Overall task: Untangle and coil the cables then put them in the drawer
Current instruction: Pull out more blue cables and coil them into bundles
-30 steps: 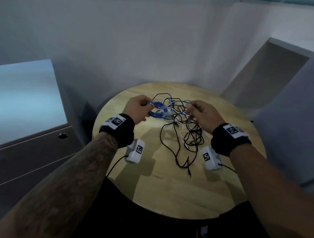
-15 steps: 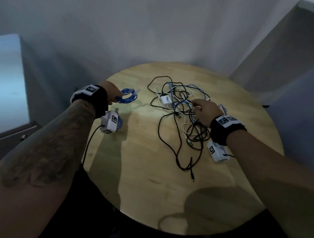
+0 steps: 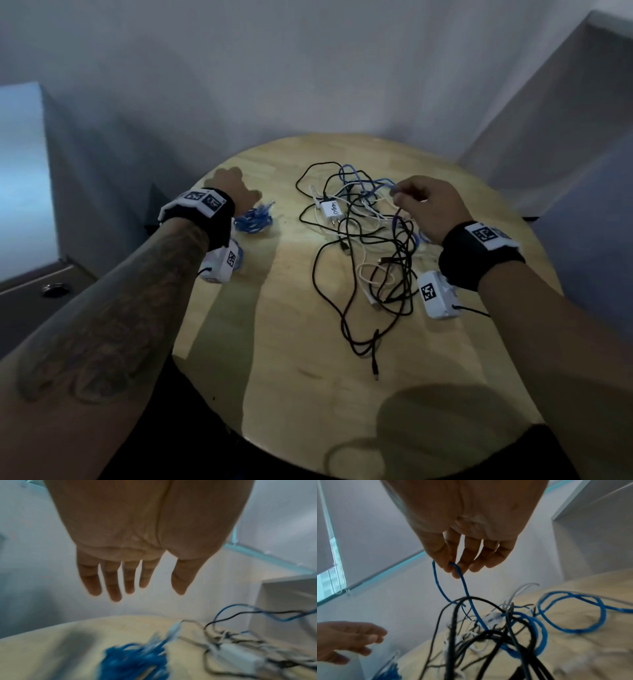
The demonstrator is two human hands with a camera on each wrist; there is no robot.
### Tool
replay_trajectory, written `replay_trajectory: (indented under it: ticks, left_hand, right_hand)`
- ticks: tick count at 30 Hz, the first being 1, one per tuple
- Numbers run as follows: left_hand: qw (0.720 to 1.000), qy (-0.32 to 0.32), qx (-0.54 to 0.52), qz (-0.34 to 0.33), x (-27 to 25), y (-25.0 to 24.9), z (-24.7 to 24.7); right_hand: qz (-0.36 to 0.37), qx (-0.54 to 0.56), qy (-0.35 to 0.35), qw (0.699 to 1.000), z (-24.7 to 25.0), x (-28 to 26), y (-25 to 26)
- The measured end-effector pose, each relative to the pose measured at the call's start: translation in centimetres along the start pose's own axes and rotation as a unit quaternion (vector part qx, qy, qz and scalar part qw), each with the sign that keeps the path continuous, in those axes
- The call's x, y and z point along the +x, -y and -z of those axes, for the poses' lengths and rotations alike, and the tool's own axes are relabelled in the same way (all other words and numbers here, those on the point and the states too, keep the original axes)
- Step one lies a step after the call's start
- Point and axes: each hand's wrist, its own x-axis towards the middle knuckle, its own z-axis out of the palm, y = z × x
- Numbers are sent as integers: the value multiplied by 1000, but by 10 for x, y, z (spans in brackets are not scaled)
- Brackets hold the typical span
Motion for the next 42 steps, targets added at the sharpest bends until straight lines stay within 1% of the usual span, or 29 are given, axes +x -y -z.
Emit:
replay_trajectory:
  ticks: [1, 2, 3, 4, 5, 6, 8, 10, 12, 16, 20, 22, 24, 26, 29, 31, 33, 35, 37, 38, 40, 41, 42]
  left_hand:
    - [997, -37, -48, -37, -7, -12, 5]
    - [987, -74, -111, -86, -16, -26, 9]
    - [971, -94, -169, -139, -28, -43, 11]
    - [952, -94, -216, -194, -43, -61, 12]
    - [934, -76, -252, -242, -59, -80, 11]
    - [920, -43, -276, -275, -71, -96, 4]
    - [899, 30, -309, -308, -91, -122, -12]
    - [888, 72, -327, -315, -106, -138, -31]
    - [884, 74, -343, -308, -120, -148, -48]
    - [872, 42, -402, -277, -144, -158, -67]
    - [859, -10, -447, -248, -143, -157, -64]
    - [863, -26, -434, -257, -137, -151, -52]
    - [872, -6, -395, -291, -129, -145, -42]
    - [880, 9, -350, -322, -127, -141, -37]
    - [888, 22, -333, -315, -126, -138, -35]
    - [900, 27, -300, -314, -121, -133, -36]
    - [907, 23, -260, -331, -117, -128, -37]
    - [903, 35, -275, -329, -115, -126, -34]
    - [896, 54, -315, -310, -116, -126, -27]
    - [899, 50, -316, -299, -115, -126, -25]
    - [911, 11, -292, -290, -115, -126, -20]
    - [907, -12, -304, -291, -115, -127, -18]
    - [893, -28, -338, -296, -117, -129, -16]
  right_hand:
    - [9, 17, -10, 1000, 7, -4, 6]
    - [16, 40, -23, 999, 13, -6, 12]
    - [24, 62, -31, 997, 18, -9, 18]
    - [29, 81, -37, 996, 23, -13, 24]
    - [36, 88, -40, 995, 28, -17, 32]
    - [40, 90, -38, 994, 29, -19, 36]
    - [47, 95, -37, 994, 33, -27, 45]
    - [43, 116, -46, 991, 37, -39, 50]
    - [32, 129, -62, 989, 39, -49, 49]
    - [8, 198, -60, 978, 37, -66, 56]
    - [19, 247, -71, 966, 41, -72, 78]
    - [29, 262, -79, 961, 44, -72, 86]
    - [45, 265, -104, 958, 49, -70, 91]
    - [74, 225, -138, 962, 51, -69, 95]
    - [104, 172, -167, 965, 52, -70, 102]
    - [106, 155, -196, 963, 57, -69, 100]
    - [96, 150, -223, 959, 64, -65, 93]
    - [84, 143, -238, 957, 68, -63, 85]
    - [76, 133, -240, 959, 69, -63, 79]
    - [74, 131, -235, 960, 68, -63, 78]
    - [74, 129, -206, 967, 64, -65, 77]
    - [75, 133, -179, 972, 61, -65, 76]
    - [71, 141, -144, 977, 56, -66, 75]
